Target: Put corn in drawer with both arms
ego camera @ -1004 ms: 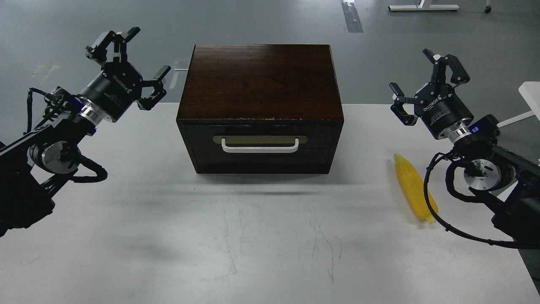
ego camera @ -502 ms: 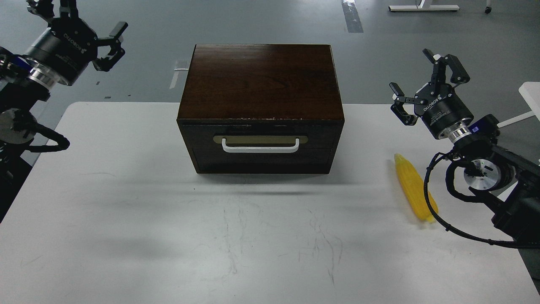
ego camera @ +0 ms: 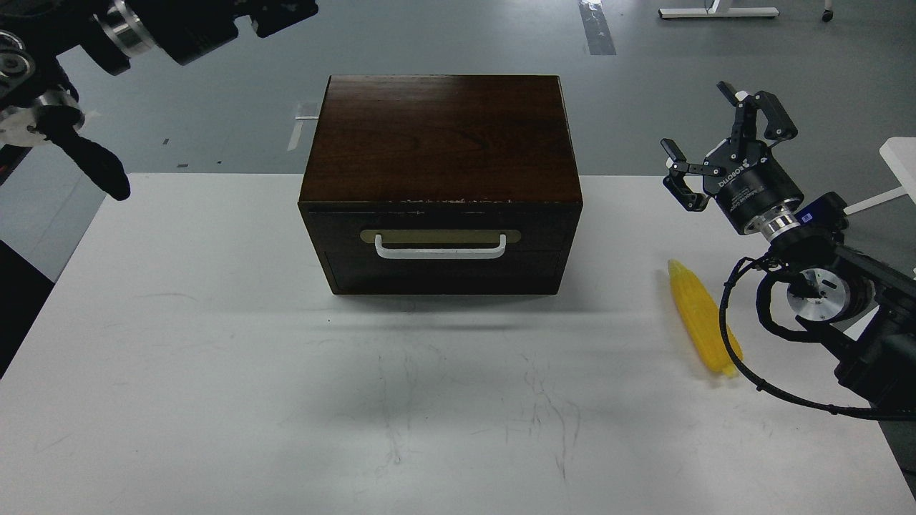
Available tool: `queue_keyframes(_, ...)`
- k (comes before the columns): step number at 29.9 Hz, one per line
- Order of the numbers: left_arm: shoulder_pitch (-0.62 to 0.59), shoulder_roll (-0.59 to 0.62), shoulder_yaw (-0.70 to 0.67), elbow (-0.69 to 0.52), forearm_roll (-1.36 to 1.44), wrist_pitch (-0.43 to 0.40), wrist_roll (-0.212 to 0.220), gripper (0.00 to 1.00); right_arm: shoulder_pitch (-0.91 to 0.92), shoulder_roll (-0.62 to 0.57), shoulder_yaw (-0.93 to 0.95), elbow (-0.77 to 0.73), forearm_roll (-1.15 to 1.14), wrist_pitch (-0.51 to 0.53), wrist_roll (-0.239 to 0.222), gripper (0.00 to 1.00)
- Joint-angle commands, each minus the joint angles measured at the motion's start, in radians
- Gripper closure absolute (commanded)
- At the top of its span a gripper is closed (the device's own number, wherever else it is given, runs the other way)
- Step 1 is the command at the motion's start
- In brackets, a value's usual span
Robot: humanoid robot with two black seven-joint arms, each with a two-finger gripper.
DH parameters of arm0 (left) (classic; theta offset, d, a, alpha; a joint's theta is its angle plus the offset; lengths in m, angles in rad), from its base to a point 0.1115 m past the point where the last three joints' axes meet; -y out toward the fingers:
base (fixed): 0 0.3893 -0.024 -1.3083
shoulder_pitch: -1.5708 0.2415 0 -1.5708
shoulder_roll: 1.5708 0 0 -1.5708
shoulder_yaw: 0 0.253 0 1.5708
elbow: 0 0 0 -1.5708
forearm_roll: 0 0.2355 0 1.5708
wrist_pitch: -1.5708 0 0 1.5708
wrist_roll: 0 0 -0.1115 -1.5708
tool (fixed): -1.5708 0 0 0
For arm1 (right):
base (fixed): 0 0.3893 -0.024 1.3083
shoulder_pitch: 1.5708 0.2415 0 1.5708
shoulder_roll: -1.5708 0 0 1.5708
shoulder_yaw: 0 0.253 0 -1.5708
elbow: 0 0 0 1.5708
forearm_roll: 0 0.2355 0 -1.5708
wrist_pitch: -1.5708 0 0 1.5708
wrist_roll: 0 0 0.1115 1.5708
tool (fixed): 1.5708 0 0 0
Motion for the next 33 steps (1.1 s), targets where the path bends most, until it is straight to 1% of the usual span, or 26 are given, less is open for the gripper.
queue_keyframes(1,-0.041,-0.034,0.006,-0.084,0.276,0.0,0.0,0.02,-0.002,0.0,0.0,0.0,0.0,0.0,0.0,0.0)
queue_keyframes(2,-0.044,-0.053,0.008,-0.096,0.38,0.0,0.0,0.02,-0.003,0.0,0.0,0.0,0.0,0.0,0.0,0.0)
queue_keyframes(5,-0.05,-0.106,0.037,-0.098,0.571,0.0,0.0,0.02,-0.003,0.0,-0.003,-0.003,-0.002,-0.003,0.0,0.0)
queue_keyframes(7,-0.093,-0.139,0.106,-0.101,0.731,0.0,0.0,0.02,-0.003,0.0,-0.003,-0.006,-0.005,-0.011,0.0,0.0)
queue_keyframes(8,-0.093,-0.139,0.106,-0.101,0.732,0.0,0.0,0.02,-0.003,0.0,-0.003,-0.006,-0.005,-0.011,0.0,0.0)
queue_keyframes(10,-0.18,-0.161,0.24,-0.101,0.861,0.0,0.0,0.02,-0.003,-0.003,-0.003,-0.006,-0.003,-0.012,0.0,0.0)
queue_keyframes(11,-0.201,-0.165,0.278,-0.101,0.882,0.0,0.0,0.02,-0.005,-0.003,-0.003,-0.006,-0.003,-0.012,0.0,0.0)
queue_keyframes(13,-0.267,-0.185,0.403,-0.099,0.945,0.0,0.0,0.02,-0.005,-0.003,-0.003,-0.008,-0.003,-0.012,0.0,0.0)
queue_keyframes(18,-0.33,-0.227,0.537,-0.098,0.996,0.0,0.0,0.02,-0.005,-0.003,-0.003,-0.008,-0.005,-0.014,0.0,0.0)
queue_keyframes(30,-0.326,-0.311,0.658,-0.085,1.238,0.0,0.0,0.02,-0.005,-0.002,-0.014,-0.008,-0.005,-0.014,0.0,0.0)
queue_keyframes(33,-0.321,-0.314,0.662,-0.078,1.254,0.0,0.0,0.02,-0.005,-0.003,-0.014,-0.008,-0.003,-0.014,0.0,0.0)
